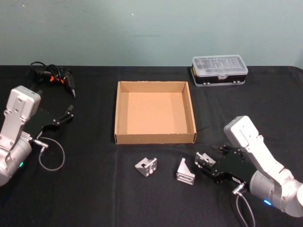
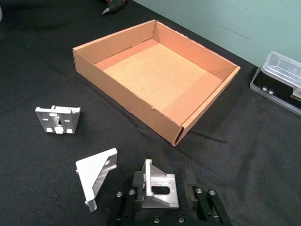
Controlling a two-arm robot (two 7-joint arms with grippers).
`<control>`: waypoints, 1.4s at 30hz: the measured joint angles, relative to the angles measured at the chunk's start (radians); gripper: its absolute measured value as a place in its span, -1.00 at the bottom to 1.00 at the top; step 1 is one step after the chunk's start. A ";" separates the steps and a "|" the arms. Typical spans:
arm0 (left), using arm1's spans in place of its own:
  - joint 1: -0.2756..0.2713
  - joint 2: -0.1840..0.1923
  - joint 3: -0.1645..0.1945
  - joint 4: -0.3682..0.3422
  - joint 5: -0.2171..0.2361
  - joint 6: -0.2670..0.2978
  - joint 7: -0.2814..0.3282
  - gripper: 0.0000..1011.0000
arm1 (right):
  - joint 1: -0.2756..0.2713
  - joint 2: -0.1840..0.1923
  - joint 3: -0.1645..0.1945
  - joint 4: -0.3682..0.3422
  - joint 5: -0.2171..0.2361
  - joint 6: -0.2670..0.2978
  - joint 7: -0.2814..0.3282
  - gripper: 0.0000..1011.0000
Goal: Use one hand to pick up the angle iron from the table and place it into the box.
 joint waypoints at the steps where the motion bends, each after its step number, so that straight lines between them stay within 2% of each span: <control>1: 0.000 0.000 0.000 0.000 0.000 0.000 0.000 1.00 | 0.000 0.000 0.000 0.000 0.000 0.000 0.000 0.07; 4: 0.000 0.000 0.000 0.000 0.000 0.000 0.000 1.00 | 0.000 0.000 0.000 0.000 0.000 0.000 -0.001 -0.05; 8: 0.000 0.000 0.000 0.000 0.000 0.000 0.000 1.00 | 0.000 0.001 0.000 -0.001 0.000 -0.001 -0.001 -0.38; 10: 0.000 0.000 0.000 0.000 0.000 0.000 0.000 1.00 | 0.000 0.001 0.000 -0.001 0.000 -0.001 -0.001 -0.45; 16: 0.000 0.000 0.000 0.000 0.000 0.000 0.000 1.00 | 0.000 0.001 0.000 -0.001 0.000 -0.001 -0.001 -0.84; 30: 0.000 0.000 0.000 0.000 0.000 0.000 0.000 1.00 | -0.001 0.001 0.001 -0.001 0.000 -0.002 0.000 -0.85; 35: 0.000 0.000 0.000 0.000 0.000 0.000 0.000 1.00 | -0.017 -0.005 0.034 -0.022 -0.008 -0.034 0.007 -0.85; 42: 0.000 0.000 0.000 0.000 0.000 0.000 0.000 1.00 | -0.020 -0.007 0.069 -0.070 -0.011 -0.050 0.025 -0.85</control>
